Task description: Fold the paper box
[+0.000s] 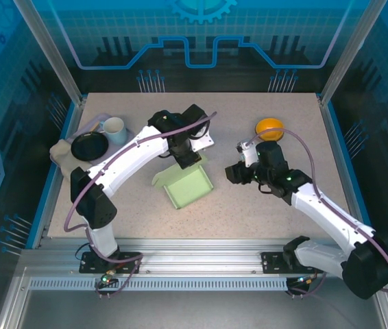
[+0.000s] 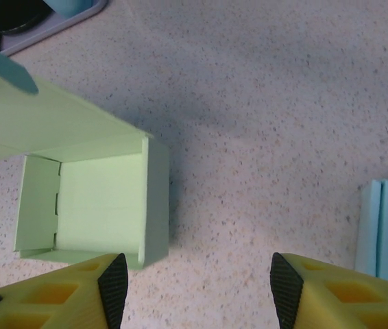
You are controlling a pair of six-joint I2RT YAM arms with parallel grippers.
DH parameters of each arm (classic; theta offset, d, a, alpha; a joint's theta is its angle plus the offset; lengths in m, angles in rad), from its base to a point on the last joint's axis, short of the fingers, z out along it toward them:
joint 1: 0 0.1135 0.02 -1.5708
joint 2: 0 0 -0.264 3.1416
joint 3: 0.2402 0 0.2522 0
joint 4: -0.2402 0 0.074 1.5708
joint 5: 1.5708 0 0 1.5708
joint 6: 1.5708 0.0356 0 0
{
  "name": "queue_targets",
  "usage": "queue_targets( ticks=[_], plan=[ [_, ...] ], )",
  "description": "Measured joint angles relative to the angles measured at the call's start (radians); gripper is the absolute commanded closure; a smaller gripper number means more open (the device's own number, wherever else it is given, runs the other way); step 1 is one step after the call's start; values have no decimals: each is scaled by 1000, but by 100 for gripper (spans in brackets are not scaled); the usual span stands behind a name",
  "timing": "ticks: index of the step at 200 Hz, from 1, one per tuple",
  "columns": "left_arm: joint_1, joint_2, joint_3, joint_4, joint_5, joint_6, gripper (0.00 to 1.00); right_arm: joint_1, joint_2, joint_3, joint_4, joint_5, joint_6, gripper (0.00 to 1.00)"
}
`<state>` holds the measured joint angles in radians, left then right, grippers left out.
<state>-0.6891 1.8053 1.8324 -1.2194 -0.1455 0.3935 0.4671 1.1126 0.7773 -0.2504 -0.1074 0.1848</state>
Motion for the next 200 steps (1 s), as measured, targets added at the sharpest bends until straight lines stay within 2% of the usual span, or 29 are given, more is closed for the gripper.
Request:
queue_targets(
  ticks=[39,81,200],
  plan=[
    [0,0,-3,29,35,51,98,-61,138,-2,193,-79,-44,42],
    [0,-10,-29,52,51,61,98,-64,310,45,299,-211,-100,44],
    [-2,-25,-39,73,108,61,99,-66,406,47,411,-504,-176,46]
  ],
)
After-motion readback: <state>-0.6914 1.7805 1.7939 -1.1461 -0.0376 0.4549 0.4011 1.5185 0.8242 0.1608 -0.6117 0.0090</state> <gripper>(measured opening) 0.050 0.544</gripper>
